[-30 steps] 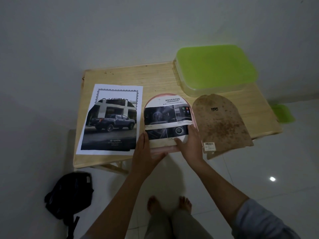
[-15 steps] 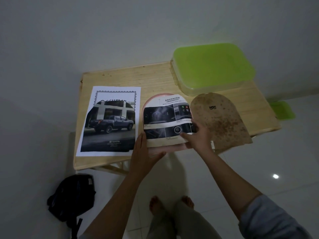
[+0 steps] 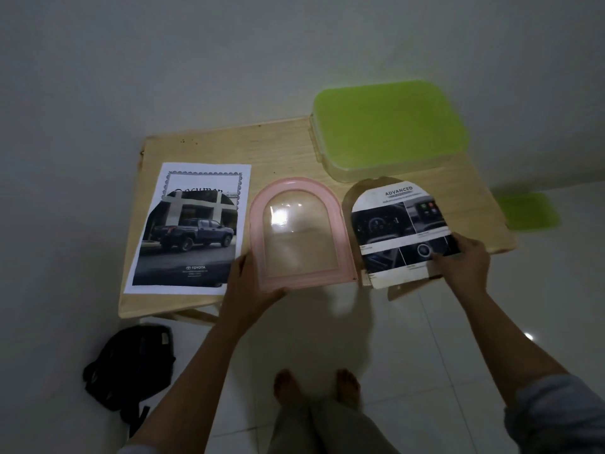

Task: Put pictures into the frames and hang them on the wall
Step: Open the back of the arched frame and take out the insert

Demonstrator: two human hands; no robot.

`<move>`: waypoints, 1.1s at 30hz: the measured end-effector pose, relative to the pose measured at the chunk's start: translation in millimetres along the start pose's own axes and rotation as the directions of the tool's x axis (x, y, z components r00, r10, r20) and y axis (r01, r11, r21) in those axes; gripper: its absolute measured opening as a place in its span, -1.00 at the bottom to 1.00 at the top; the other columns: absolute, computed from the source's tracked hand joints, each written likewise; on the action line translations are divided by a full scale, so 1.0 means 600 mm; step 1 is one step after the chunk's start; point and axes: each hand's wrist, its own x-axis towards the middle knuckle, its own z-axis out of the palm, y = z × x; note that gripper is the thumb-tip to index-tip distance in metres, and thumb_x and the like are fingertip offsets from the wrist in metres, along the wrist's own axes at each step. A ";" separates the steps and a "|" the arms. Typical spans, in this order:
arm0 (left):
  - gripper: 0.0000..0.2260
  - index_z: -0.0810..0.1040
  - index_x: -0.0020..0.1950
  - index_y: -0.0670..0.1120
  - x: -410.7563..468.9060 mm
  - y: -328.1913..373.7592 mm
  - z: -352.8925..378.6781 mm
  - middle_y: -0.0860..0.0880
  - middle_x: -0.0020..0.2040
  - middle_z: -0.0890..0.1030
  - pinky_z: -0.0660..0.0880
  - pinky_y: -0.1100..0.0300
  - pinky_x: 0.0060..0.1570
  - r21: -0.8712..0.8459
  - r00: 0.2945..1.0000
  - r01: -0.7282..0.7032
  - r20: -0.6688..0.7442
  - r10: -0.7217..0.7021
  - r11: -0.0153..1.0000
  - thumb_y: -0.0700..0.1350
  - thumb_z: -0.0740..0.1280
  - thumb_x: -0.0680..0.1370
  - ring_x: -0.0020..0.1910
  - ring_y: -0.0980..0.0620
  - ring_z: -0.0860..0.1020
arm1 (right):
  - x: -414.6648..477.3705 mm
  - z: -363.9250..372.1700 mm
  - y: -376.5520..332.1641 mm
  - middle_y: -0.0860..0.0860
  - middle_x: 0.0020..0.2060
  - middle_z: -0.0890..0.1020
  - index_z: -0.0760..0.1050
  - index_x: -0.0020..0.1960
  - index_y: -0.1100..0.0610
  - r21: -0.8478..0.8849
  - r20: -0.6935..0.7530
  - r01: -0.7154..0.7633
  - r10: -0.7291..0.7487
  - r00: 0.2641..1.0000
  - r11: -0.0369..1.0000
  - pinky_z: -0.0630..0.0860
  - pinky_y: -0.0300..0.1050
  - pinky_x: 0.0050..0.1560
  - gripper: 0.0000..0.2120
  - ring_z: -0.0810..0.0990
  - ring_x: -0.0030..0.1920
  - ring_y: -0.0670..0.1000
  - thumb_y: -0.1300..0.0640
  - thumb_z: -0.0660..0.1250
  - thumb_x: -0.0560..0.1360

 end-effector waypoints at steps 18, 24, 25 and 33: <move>-0.21 0.27 0.38 -0.08 -0.007 0.005 0.016 -0.02 0.28 0.39 0.44 0.13 0.06 0.002 0.997 0.040 -0.073 -0.040 0.999 0.24 0.45 0.29 0.19 0.05 0.38 | 0.022 0.028 0.012 0.16 0.43 0.27 0.24 0.42 0.24 -0.218 0.203 0.342 -0.300 0.932 0.914 0.22 0.14 0.41 -0.52 0.21 0.44 0.17 0.09 0.19 0.56; -0.21 0.24 0.41 -0.07 -0.010 0.007 0.019 -0.01 0.30 0.38 0.42 0.15 0.07 -0.011 0.993 0.057 -0.102 -0.058 0.998 0.20 0.46 0.31 0.22 0.04 0.38 | 0.027 0.020 0.005 0.24 0.36 0.33 0.28 0.38 0.29 -0.269 0.058 0.279 -0.273 0.960 0.922 0.30 0.20 0.31 -0.53 0.28 0.36 0.25 0.17 0.22 0.51; -0.23 0.26 0.38 -0.05 -0.010 0.009 0.018 0.02 0.25 0.39 0.41 0.18 0.01 -0.020 0.993 0.046 -0.104 -0.048 0.999 0.22 0.45 0.30 0.17 0.06 0.39 | 0.018 0.026 0.003 0.25 0.32 0.37 0.30 0.36 0.28 -0.279 0.056 0.276 -0.271 0.961 0.920 0.33 0.20 0.26 -0.55 0.33 0.31 0.27 0.14 0.20 0.51; -0.28 0.26 0.38 -0.05 -0.015 0.024 0.020 0.14 0.18 0.32 0.37 0.26 -0.04 -0.076 0.989 0.026 -0.145 -0.037 0.997 0.13 0.47 0.33 0.12 0.14 0.36 | 0.045 0.017 0.018 0.20 0.45 0.21 0.15 0.45 0.27 -0.267 0.192 0.271 -0.225 0.955 0.925 0.02 0.17 0.47 -0.21 0.14 0.46 0.18 -0.24 0.09 0.41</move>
